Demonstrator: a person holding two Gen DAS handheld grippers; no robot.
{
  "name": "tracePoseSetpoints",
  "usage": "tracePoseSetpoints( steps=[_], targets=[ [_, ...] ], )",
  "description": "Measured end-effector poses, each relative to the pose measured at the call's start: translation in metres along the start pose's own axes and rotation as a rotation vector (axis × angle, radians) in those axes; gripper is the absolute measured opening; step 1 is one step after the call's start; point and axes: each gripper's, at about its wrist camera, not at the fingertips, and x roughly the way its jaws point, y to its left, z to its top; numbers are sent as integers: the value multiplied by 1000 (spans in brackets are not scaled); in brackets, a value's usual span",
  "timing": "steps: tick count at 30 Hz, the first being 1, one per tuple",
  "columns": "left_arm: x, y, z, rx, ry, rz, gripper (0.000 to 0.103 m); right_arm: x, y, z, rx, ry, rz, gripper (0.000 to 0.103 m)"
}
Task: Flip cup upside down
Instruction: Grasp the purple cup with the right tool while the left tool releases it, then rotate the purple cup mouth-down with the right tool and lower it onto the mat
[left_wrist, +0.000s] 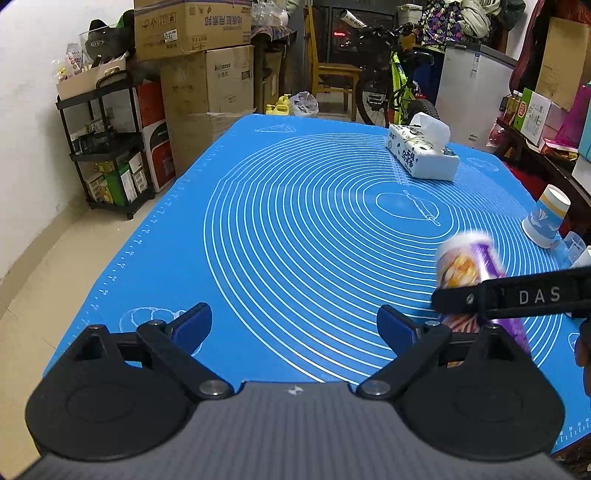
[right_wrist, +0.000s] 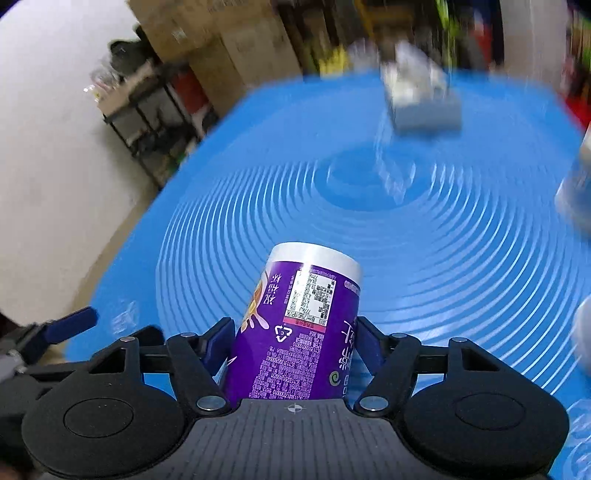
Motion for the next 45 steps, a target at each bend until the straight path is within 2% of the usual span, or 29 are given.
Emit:
tracePoseSetpoints(
  steps=[3,7,10,13,17,25,40,45],
  targets=[
    [-2,-1,-3,0,-12,-2,95,-14,8,-14,-79,-168,-57,71],
    [-3,-5,-8,-2,-22,-8,95,-17,18,-41,-258,-422,-164,71],
    [-2,-8,-14,9,-18,-19,95,-10,21,-62,-334,-537,-217,71],
    [-2,-10,-20,21,-12,-29,95,-10,29,-75,-386,-597,-237,71],
    [-4,-10,-25,33,-13,-28,95,-14,32,-86,-403,-612,-252,71],
    [-10,-7,-32,37,-13,-28,95,-35,31,-105,-396,-573,-232,69],
    [-23,-3,-36,33,-30,-27,95,-44,38,-112,-404,-537,-237,68],
    [-26,-6,-36,42,-38,-38,95,-46,38,-114,-405,-532,-238,73]
  ],
)
